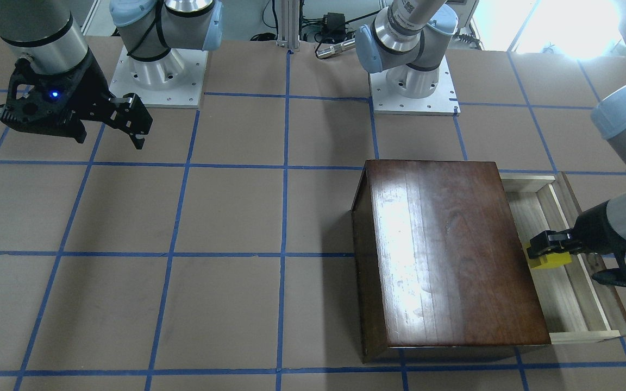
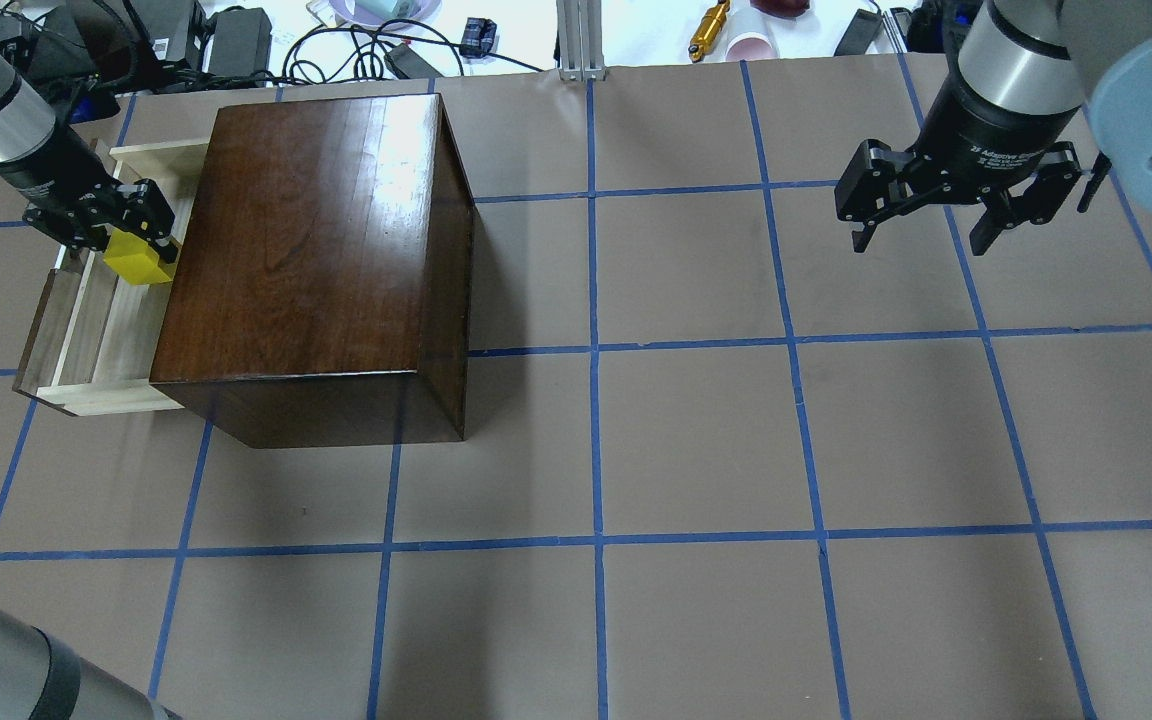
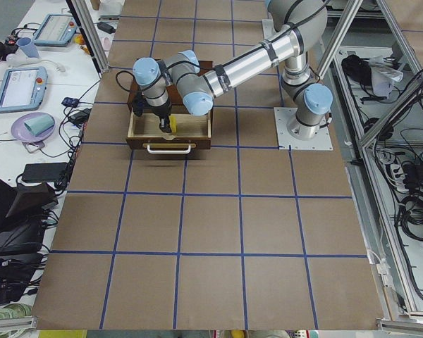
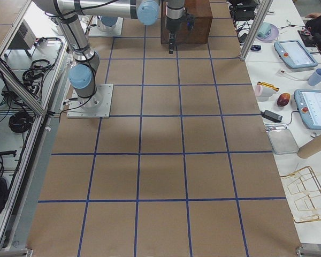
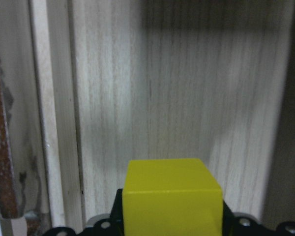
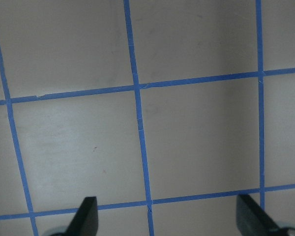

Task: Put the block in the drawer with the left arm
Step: 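Lower the cube into the drawer and open the left gripper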

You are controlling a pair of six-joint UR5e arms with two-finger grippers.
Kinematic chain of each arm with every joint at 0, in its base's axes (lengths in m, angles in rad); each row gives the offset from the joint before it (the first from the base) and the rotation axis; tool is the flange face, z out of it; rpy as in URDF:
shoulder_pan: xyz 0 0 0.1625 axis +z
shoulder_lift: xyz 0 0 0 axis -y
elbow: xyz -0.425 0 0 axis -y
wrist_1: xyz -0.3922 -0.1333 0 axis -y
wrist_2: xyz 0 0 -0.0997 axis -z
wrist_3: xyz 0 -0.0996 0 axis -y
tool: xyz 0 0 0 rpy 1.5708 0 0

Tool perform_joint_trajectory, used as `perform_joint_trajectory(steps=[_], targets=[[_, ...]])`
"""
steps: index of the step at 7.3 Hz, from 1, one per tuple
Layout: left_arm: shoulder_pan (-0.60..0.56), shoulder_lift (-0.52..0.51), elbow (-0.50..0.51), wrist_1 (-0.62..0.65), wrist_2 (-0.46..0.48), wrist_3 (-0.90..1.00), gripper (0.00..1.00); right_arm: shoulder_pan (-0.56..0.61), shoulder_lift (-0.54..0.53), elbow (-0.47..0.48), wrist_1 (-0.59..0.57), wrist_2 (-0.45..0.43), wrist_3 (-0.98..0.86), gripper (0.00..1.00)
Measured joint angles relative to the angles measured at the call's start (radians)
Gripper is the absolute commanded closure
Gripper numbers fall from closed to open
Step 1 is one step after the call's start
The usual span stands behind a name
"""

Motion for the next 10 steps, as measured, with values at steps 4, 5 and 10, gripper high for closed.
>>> perform_joint_trajectory(steps=[4,5,10], targets=[[0.000,-0.003,-0.029,0.053,-0.001,0.007,0.00,0.000,0.000,0.000,0.000,0.000,0.000,0.00],[0.001,-0.001,-0.029,0.055,0.000,0.007,0.00,0.000,0.000,0.000,0.000,-0.001,0.000,0.00],[0.004,0.053,-0.012,0.012,0.009,0.005,0.00,0.000,0.000,0.000,0.000,0.000,0.000,0.00]])
